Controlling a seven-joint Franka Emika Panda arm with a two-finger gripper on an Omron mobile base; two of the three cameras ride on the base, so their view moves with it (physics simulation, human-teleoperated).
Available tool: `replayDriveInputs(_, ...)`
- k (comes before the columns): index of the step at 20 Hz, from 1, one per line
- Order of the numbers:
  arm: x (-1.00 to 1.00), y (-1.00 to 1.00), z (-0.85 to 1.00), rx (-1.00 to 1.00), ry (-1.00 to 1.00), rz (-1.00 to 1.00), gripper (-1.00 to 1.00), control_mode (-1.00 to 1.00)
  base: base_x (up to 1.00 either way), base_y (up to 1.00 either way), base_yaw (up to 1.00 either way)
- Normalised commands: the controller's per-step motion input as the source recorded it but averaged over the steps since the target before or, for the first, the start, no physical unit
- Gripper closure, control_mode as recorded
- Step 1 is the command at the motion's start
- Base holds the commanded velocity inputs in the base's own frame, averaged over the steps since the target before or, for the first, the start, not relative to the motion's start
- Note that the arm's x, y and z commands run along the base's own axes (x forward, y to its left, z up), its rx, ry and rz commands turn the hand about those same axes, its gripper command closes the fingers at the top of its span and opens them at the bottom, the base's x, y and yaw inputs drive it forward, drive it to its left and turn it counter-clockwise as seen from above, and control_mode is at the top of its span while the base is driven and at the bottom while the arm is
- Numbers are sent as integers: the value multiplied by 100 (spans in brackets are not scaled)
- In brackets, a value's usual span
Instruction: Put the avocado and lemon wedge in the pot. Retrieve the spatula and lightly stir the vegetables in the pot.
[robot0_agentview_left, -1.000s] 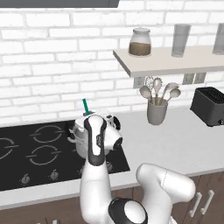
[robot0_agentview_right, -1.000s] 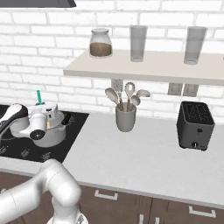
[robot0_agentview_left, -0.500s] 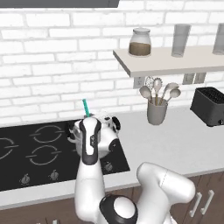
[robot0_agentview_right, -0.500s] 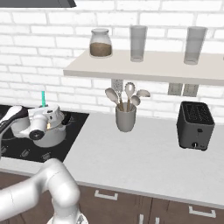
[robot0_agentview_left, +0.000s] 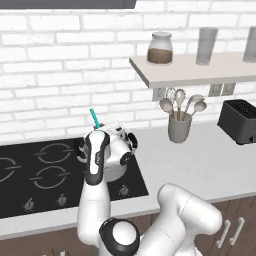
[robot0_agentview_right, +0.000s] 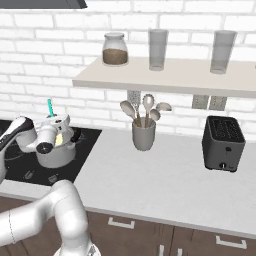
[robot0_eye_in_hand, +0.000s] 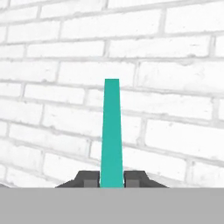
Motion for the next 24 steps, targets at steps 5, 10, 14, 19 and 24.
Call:
replayDriveInputs(5,-18,0,-1,4,0,0,100,-100,0,0,0)
replayDriveInputs(10,-49,0,-1,15,11,-2,100,-100,0,0,0)
replayDriveInputs(14,-6,0,-20,6,2,0,100,-100,0,0,0)
replayDriveInputs(19,14,-17,-34,1,0,0,100,-100,0,0,0)
replayDriveInputs(24,1,-22,-65,0,-1,5,100,-100,0,0,0)
